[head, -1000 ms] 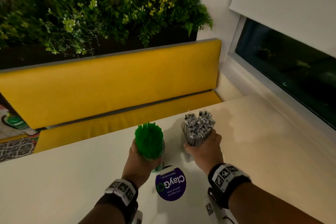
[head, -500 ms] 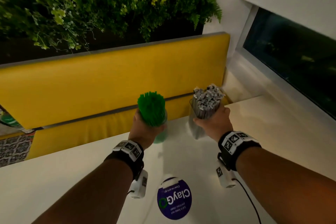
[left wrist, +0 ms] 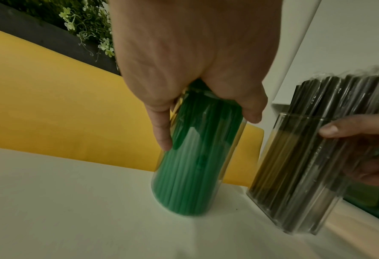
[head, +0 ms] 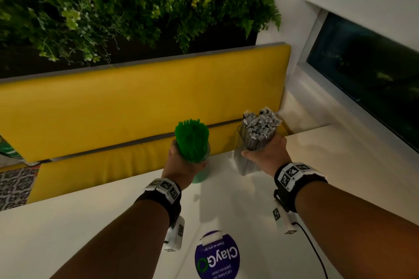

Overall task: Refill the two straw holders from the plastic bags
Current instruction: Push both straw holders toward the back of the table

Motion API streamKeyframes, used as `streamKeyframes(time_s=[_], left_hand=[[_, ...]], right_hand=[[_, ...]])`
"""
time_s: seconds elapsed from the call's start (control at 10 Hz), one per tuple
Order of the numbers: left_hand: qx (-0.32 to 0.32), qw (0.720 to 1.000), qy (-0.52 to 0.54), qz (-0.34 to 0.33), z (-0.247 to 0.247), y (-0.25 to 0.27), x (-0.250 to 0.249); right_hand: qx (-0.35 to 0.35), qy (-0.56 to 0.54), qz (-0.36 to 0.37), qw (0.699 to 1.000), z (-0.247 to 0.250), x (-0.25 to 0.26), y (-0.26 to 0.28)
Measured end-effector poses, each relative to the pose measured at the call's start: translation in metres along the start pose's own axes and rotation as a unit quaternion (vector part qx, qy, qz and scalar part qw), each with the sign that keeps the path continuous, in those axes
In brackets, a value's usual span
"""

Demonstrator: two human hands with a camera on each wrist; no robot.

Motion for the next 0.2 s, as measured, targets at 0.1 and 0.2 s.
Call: streamKeyframes(time_s=[0.1,0.2], left_hand=[[0.016,1.0,0.002,0.006,0.0,0.0016,-0.0012],[0.021,1.0,0.015,-0.013,0.0033,0.0045,-0.0061]], right_hand=[[0.01,-0.008,0.0,1.0,0.0003,0.0008,0.0018],[0.024,-0.023,0.005,0.999,0.0044,0.0051,0.0052]])
Point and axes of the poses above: each hand's wrist, its own y-axis away from the middle knuckle, its own z-axis out of the back of the hand, x = y × z, the point moved 4 cm from there along -y, towards the middle knuckle, and after that the axes turned 3 degrees about -x, right-handed, at the moved point
